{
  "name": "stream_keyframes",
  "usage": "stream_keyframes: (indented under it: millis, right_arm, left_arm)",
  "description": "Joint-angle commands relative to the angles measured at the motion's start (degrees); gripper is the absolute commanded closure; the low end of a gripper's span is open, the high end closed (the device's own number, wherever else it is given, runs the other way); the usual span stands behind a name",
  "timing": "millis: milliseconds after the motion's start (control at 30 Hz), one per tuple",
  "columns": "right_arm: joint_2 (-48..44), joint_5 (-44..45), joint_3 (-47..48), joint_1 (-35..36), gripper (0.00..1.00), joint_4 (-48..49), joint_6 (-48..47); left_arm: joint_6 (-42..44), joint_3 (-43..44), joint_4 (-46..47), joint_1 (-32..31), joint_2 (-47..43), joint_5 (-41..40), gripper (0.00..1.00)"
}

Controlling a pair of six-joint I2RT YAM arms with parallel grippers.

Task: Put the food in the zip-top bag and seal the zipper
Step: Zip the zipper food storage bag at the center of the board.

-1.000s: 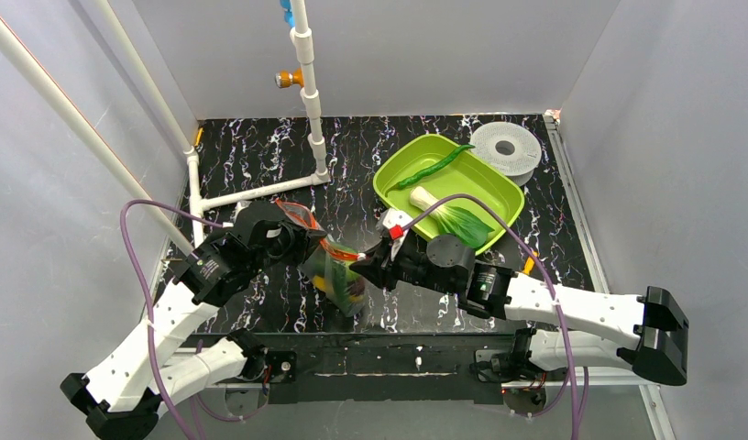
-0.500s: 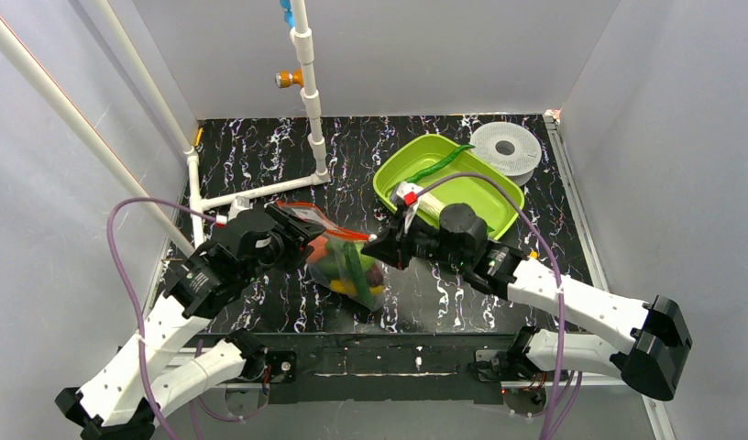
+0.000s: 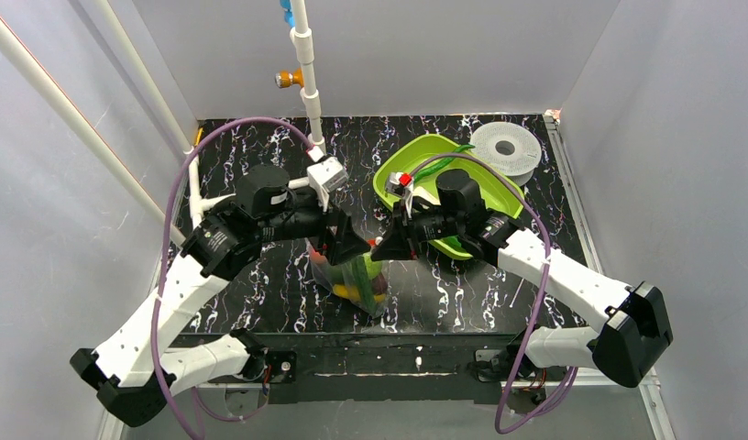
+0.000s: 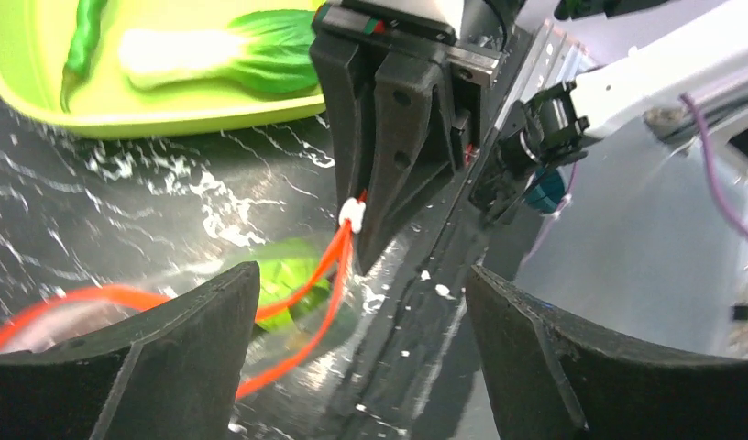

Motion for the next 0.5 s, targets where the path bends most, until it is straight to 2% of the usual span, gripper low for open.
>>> stream_keyframes:
  millis: [0, 133, 233, 300, 467]
  right_arm:
    - [-1.77, -4.66, 2.60, -0.57, 0.99, -1.59, -0.77]
    - [-2.73, -4.79, 2.15, -0.86, 0.99, -1.65, -0.76]
    - [-3.29, -4.83, 1.86, -1.05, 0.99, -1.36, -0.74]
    - [-3.62, -4.99, 1.83, -1.13, 0.99, -1.21, -0.68]
    - [-4.22, -5.54, 2.02, -1.22, 0.99, -1.98, -1.39]
  left_arm:
    - [15.57, -2.97, 8.52, 0.21, -0.61, 8.20, 0.18]
    - [16.83, -8.73, 15.84, 0.21, -0.88, 13.20, 0.17]
    - [16.64, -9.28, 13.84, 0.19, 2.07, 13.51, 0.21]
    - [16.56, -8.44, 10.75, 0.21, 4.17, 10.66, 0.27]
    - [16.63, -7.76, 5.61, 0.22, 5.87, 3.02, 0.71]
